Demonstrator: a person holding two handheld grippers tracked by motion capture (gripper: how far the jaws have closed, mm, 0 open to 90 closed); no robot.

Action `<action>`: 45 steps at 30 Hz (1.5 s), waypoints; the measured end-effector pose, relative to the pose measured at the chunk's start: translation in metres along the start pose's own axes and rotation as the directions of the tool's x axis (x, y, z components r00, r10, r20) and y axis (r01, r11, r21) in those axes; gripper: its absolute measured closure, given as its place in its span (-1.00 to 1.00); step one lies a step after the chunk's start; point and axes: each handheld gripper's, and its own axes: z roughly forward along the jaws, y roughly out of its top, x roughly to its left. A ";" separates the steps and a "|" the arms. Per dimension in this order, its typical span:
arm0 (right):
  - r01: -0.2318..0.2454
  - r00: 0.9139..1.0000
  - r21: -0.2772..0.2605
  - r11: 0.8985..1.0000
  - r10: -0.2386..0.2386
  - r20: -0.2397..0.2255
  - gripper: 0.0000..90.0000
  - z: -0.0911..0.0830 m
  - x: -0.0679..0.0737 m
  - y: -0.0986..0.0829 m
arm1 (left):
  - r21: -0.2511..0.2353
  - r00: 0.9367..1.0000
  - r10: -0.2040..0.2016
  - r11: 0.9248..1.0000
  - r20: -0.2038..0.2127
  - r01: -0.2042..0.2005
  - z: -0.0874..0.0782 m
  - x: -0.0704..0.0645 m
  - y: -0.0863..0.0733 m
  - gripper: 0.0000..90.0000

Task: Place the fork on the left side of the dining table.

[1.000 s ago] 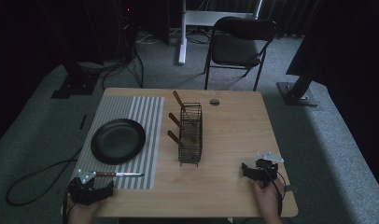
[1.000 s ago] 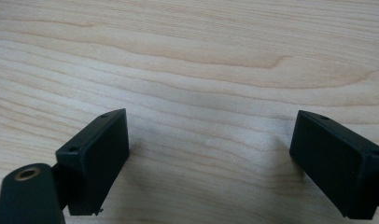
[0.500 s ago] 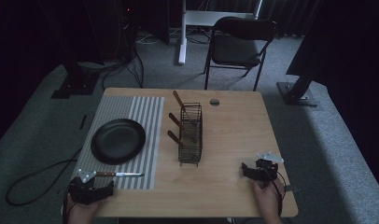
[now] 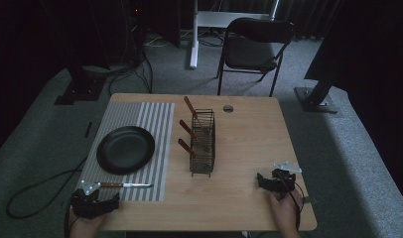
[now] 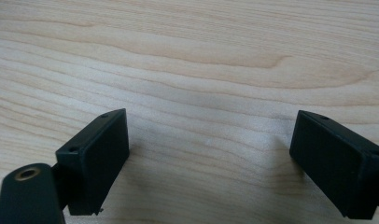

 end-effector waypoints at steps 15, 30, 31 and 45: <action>0.000 1.000 0.000 1.000 0.000 0.000 -0.75 0.000 0.000 0.000 | -0.054 0.985 0.125 0.991 0.121 -0.119 -0.018 -0.046 0.020 -0.92; 0.000 1.000 0.000 1.000 0.000 0.000 -0.74 0.000 0.000 0.000 | -0.101 0.963 0.186 0.980 0.197 -0.169 -0.031 -0.079 0.043 -0.92; 0.000 1.000 0.000 1.000 0.000 0.000 -0.74 0.000 0.000 0.000 | -0.103 0.959 0.191 0.980 0.208 -0.173 -0.031 -0.082 0.045 -0.92; 0.001 1.000 0.000 1.000 -0.001 0.000 -0.74 0.000 0.000 0.000 | -0.169 0.934 0.231 0.967 0.272 -0.190 -0.042 -0.107 0.066 -0.92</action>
